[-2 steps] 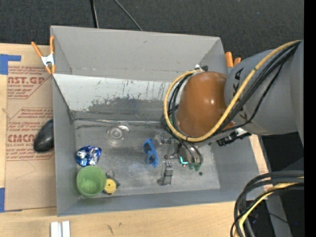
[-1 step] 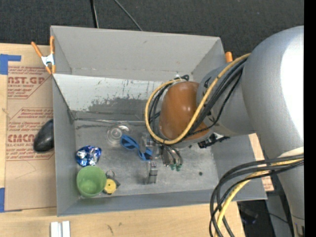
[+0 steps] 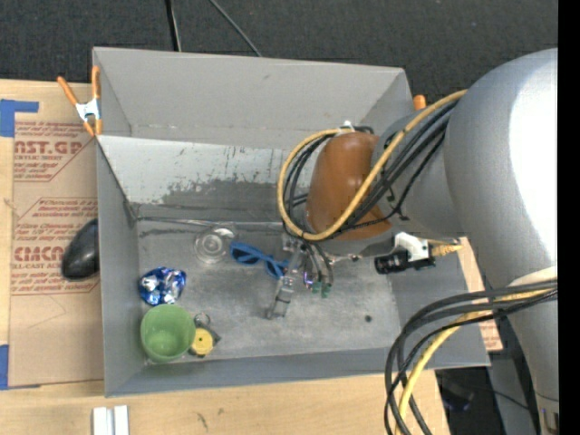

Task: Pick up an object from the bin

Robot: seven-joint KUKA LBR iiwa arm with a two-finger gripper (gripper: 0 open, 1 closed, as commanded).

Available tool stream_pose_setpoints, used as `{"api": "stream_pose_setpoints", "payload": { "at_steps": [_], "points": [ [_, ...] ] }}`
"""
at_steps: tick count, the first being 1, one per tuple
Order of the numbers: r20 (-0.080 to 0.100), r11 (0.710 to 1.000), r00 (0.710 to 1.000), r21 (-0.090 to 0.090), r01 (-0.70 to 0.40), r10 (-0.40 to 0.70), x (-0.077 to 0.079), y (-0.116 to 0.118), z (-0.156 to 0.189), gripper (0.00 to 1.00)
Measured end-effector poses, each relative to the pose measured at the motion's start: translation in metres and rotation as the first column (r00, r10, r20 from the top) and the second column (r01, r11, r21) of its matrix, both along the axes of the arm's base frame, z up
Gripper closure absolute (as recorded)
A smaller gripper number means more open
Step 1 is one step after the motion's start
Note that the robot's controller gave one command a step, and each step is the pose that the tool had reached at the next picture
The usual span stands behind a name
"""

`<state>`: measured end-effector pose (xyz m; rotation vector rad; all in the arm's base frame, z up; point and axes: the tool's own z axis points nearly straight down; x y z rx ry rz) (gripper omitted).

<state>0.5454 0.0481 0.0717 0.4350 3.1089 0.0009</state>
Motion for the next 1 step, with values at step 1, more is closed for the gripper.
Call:
{"api": "stream_pose_setpoints", "payload": {
  "at_steps": [1],
  "points": [
    [0.000, 1.000, 1.000, 0.001, -0.001, 0.001, -0.0001, 0.0005, 0.0004, 1.00]
  ]
}}
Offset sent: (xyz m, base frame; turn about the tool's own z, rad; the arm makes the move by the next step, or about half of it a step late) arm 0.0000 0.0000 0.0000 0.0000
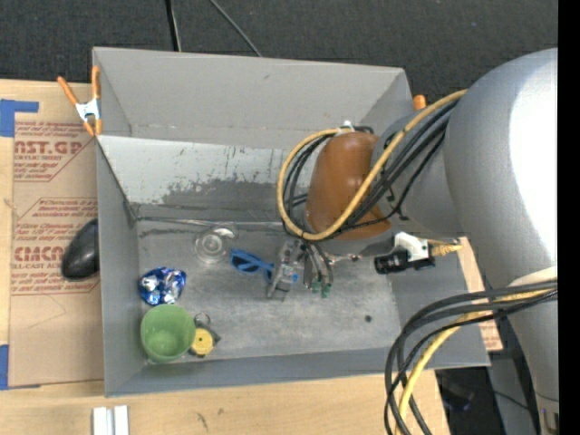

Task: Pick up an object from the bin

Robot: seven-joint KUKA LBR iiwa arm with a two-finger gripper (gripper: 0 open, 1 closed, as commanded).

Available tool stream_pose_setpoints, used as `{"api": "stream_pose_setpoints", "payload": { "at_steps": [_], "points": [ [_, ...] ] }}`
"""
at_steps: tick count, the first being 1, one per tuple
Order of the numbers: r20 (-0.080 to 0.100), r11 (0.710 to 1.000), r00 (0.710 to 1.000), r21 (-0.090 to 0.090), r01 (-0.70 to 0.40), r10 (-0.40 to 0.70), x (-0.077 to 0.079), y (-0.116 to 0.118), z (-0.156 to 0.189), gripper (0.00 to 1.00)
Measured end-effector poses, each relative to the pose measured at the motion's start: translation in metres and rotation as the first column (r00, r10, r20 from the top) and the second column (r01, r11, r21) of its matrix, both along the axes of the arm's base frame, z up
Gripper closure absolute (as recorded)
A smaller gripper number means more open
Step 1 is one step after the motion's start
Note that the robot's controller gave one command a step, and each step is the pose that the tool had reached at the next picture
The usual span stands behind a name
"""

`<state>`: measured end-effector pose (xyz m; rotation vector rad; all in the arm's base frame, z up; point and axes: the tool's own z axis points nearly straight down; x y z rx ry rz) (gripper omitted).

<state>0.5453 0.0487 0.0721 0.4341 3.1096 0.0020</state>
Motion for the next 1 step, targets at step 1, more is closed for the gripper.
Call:
{"api": "stream_pose_setpoints", "payload": {
  "at_steps": [1],
  "points": [
    [0.002, 0.995, 0.995, 0.000, 0.096, -0.096, 0.0386, 0.0010, 0.0107, 1.00]
  ]
}}
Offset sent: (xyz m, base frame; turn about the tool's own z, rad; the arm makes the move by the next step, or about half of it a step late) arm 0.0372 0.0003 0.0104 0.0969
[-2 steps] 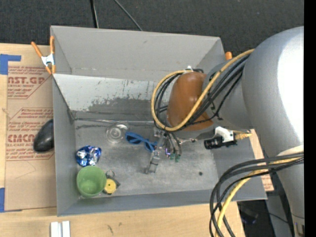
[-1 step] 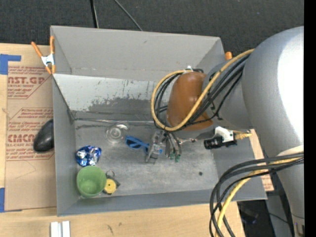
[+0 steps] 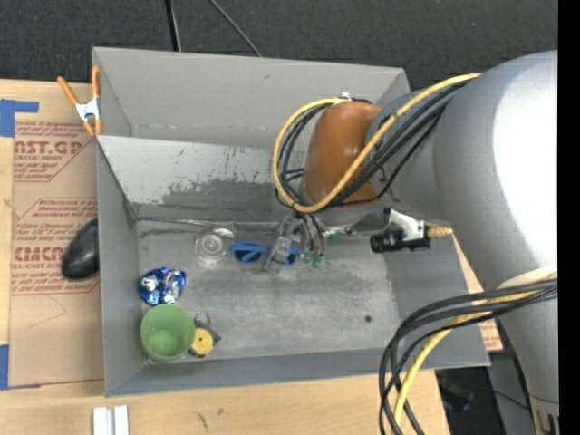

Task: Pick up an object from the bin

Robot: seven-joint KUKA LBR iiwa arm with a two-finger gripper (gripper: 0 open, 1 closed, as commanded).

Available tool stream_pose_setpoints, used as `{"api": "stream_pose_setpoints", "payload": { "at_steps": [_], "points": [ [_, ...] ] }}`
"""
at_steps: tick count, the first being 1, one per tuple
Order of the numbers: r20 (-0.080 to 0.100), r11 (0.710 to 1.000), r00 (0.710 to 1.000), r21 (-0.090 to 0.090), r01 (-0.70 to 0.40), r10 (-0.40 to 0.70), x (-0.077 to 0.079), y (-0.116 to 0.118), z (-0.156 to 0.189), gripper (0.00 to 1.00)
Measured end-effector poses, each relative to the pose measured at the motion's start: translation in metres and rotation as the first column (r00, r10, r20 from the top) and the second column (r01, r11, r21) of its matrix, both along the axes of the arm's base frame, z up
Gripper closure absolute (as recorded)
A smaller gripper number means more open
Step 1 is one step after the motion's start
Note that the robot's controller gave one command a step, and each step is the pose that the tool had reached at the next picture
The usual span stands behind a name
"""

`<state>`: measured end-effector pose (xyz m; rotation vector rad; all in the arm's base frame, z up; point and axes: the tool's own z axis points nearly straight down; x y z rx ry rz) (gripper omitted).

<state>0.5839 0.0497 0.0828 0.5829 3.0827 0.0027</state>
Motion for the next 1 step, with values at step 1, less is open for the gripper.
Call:
{"api": "stream_pose_setpoints", "payload": {
  "at_steps": [1],
  "points": [
    [0.005, 0.998, 0.998, 0.001, -0.056, 0.056, -0.0360, 0.0155, 0.1569, 1.00]
  ]
}}
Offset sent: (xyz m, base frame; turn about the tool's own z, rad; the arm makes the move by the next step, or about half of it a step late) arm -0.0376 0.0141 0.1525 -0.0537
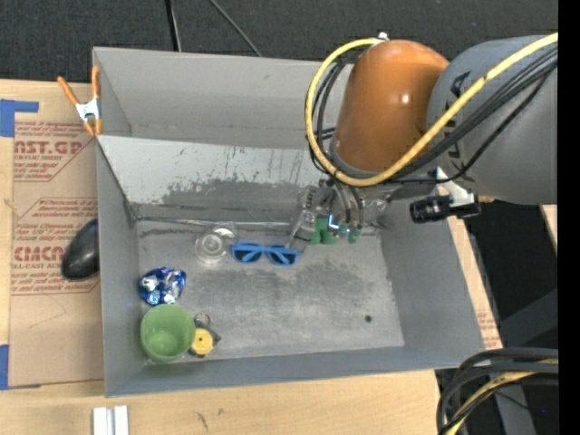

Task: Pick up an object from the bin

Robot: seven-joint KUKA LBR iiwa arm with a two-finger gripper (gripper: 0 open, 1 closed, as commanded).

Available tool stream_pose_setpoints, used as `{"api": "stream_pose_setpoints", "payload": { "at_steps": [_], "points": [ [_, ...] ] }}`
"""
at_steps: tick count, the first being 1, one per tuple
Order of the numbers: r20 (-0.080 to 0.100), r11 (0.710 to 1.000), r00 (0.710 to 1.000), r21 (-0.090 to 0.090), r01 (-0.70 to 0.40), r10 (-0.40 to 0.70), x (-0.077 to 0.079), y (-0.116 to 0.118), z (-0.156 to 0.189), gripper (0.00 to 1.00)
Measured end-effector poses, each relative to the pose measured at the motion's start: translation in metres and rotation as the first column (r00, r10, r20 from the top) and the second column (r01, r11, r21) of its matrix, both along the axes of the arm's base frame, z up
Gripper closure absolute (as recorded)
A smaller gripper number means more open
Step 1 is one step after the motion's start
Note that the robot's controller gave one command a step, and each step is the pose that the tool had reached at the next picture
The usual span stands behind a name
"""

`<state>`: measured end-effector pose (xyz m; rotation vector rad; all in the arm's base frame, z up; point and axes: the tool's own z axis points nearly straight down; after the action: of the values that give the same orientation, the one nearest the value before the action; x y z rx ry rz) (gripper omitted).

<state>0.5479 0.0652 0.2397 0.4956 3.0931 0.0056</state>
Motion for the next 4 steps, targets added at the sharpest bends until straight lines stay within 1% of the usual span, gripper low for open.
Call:
{"api": "stream_pose_setpoints", "payload": {
  "at_steps": [1, 2, 3, 4],
  "points": [
    [-0.007, 1.000, 1.000, -0.002, 0.001, -0.001, -0.001, -0.001, -0.005, 0.00],
    [-0.016, 0.987, 0.986, -0.002, -0.163, 0.163, 0.000, 0.000, -0.135, 0.00],
    [-0.006, 0.994, 0.994, 0.000, -0.105, 0.105, 0.043, 0.037, -0.159, 0.00],
    [-0.007, 0.995, 0.995, -0.002, -0.104, 0.104, 0.042, 0.035, -0.158, 1.00]
  ]
}}
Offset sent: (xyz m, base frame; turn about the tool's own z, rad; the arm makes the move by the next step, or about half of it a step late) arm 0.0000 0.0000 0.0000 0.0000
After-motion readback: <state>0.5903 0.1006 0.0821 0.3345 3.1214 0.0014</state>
